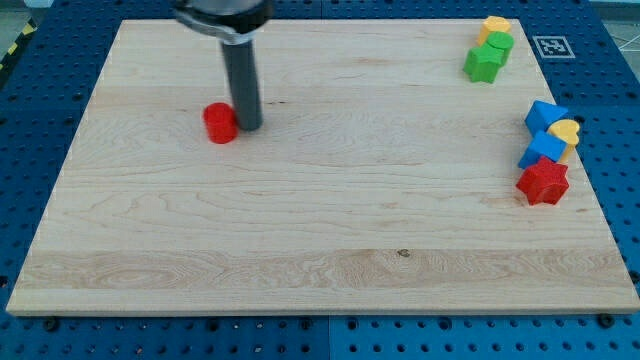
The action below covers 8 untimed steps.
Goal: Move your arm towards the red star
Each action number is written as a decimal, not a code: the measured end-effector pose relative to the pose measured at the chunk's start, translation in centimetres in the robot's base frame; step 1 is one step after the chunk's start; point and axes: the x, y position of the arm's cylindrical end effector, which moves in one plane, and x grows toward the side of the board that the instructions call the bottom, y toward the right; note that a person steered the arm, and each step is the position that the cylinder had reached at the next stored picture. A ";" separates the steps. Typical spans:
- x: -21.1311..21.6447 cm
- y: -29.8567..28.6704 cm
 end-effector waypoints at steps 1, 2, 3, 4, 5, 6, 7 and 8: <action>0.0 -3.1; 1.2 -2.0; 8.2 0.7; 15.4 5.1; 19.6 15.2; 21.1 26.9; 21.5 38.9; 20.9 45.3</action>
